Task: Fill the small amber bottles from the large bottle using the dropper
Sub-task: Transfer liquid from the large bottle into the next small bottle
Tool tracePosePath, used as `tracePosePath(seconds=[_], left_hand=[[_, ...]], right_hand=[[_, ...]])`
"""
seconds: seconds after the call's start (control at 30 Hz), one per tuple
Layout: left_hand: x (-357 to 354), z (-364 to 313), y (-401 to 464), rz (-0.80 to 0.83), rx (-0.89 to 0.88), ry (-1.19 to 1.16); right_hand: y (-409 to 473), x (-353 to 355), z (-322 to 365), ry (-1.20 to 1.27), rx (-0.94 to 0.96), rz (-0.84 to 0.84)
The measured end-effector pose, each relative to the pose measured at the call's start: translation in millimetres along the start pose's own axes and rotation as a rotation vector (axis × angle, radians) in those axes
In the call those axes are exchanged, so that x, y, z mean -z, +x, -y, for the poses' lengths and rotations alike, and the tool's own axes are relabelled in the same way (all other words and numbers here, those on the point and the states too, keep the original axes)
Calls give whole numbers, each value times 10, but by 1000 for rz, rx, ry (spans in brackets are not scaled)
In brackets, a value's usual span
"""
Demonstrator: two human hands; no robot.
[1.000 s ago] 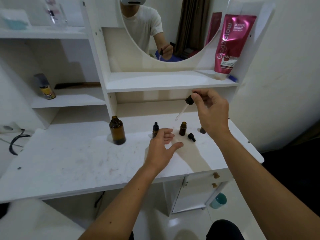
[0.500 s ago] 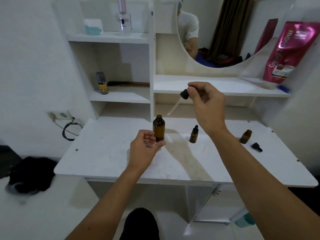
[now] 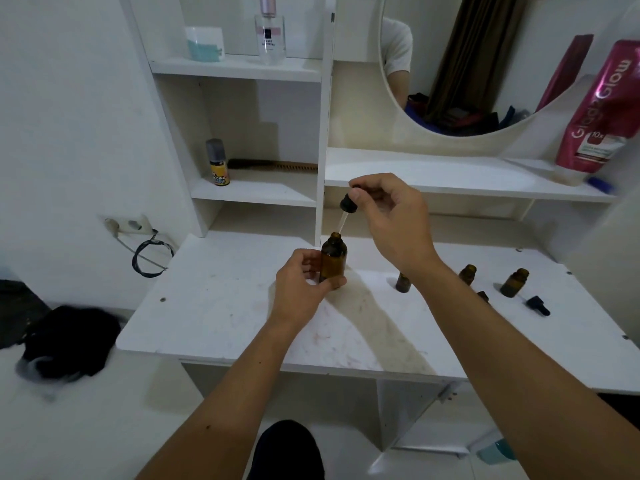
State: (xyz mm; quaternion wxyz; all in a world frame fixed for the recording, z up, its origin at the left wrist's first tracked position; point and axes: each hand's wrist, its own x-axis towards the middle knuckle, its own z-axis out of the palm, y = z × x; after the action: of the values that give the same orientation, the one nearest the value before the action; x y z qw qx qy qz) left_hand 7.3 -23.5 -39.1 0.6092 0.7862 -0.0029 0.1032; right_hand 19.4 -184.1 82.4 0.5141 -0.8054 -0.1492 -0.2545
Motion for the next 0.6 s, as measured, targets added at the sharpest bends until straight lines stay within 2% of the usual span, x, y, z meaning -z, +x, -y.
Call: tracePosePath(seconds=[0.6], left_hand=[[-11, 36, 33, 5, -10, 34]], right_hand=[[18, -196, -99, -170, 13, 104]])
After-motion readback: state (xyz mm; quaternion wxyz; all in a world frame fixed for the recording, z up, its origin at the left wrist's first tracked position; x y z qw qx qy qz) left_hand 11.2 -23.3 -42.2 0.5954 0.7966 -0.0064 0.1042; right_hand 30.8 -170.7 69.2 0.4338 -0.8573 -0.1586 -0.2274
